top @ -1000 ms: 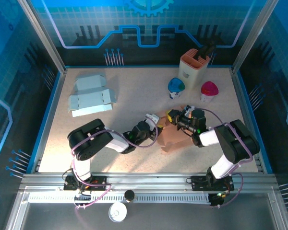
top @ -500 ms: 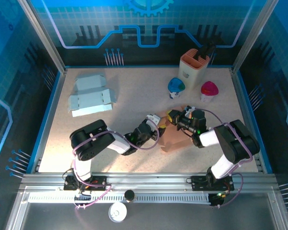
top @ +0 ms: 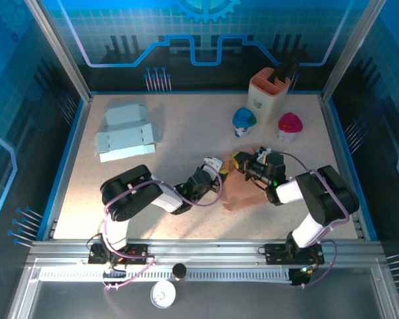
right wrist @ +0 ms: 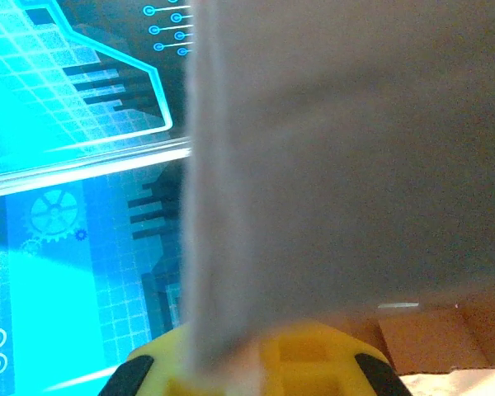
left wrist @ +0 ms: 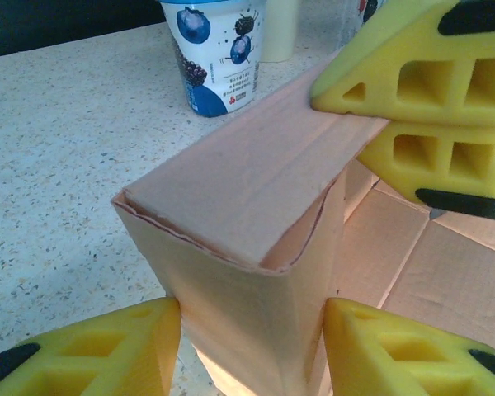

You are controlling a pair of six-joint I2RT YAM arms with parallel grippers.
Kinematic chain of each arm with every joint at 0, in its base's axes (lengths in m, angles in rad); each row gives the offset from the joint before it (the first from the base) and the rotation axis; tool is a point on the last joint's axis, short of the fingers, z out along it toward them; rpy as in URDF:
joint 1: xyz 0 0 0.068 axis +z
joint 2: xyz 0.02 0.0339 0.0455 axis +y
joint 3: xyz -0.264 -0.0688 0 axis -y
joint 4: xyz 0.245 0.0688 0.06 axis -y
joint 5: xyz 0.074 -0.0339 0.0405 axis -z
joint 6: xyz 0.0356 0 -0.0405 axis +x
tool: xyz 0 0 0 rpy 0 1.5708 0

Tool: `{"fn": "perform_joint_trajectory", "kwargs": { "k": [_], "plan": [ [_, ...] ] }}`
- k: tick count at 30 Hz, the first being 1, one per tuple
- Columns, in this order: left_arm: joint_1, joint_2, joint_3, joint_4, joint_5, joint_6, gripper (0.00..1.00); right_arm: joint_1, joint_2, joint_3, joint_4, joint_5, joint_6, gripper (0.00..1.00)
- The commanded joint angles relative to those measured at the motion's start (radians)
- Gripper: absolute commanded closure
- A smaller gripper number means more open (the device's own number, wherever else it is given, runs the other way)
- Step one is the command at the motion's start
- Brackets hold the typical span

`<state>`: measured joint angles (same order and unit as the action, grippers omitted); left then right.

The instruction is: Fold the paper box

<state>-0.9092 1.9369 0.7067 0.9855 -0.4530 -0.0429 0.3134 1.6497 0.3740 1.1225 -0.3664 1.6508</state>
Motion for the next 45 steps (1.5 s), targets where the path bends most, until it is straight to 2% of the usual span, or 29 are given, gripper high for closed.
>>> {"fn": "perform_joint_trajectory", "kwargs": {
  "k": [1, 8, 12, 17, 23, 27, 29, 31, 35, 37, 41, 45],
  "plan": [
    [-0.010, 0.016, 0.069, 0.095, 0.004, 0.018, 0.52, 0.059, 0.038, -0.030, -0.065, -0.081, 0.016, 1.00],
    [-0.021, 0.036, 0.085, 0.098, -0.039, 0.024, 0.60, 0.075, 0.042, -0.035, -0.044, -0.071, 0.032, 1.00],
    [-0.031, 0.044, 0.095, 0.107, -0.063, 0.037, 0.69, 0.078, 0.032, -0.035, -0.050, -0.068, 0.033, 1.00],
    [-0.045, 0.051, 0.112, 0.104, -0.093, 0.054, 0.75, 0.082, 0.019, -0.035, -0.062, -0.065, 0.033, 1.00],
    [-0.065, 0.063, 0.128, 0.107, -0.176, 0.055, 0.87, 0.097, 0.014, -0.030, -0.075, -0.054, 0.031, 1.00],
    [-0.087, 0.071, 0.149, 0.096, -0.266, 0.055, 1.00, 0.114, 0.021, -0.028, -0.062, -0.040, 0.037, 1.00],
    [-0.097, 0.069, 0.154, 0.091, -0.306, 0.055, 1.00, 0.119, 0.017, -0.025, -0.059, -0.034, 0.039, 1.00],
    [-0.100, 0.060, 0.149, 0.090, -0.327, 0.050, 1.00, 0.121, 0.001, -0.027, -0.062, -0.021, 0.032, 0.91],
    [-0.099, 0.012, 0.121, 0.080, -0.346, 0.052, 1.00, 0.119, -0.116, -0.016, -0.178, 0.000, -0.041, 0.60],
    [-0.097, -0.012, 0.112, 0.069, -0.352, 0.063, 1.00, 0.120, -0.224, 0.000, -0.311, 0.025, -0.106, 0.48],
    [-0.095, -0.063, 0.114, -0.013, -0.376, 0.069, 1.00, 0.118, -0.507, 0.090, -0.740, 0.115, -0.300, 0.29],
    [-0.081, -0.147, 0.112, -0.181, -0.382, -0.019, 1.00, 0.087, -0.699, 0.212, -1.102, 0.195, -0.458, 0.19]
  ]
}}
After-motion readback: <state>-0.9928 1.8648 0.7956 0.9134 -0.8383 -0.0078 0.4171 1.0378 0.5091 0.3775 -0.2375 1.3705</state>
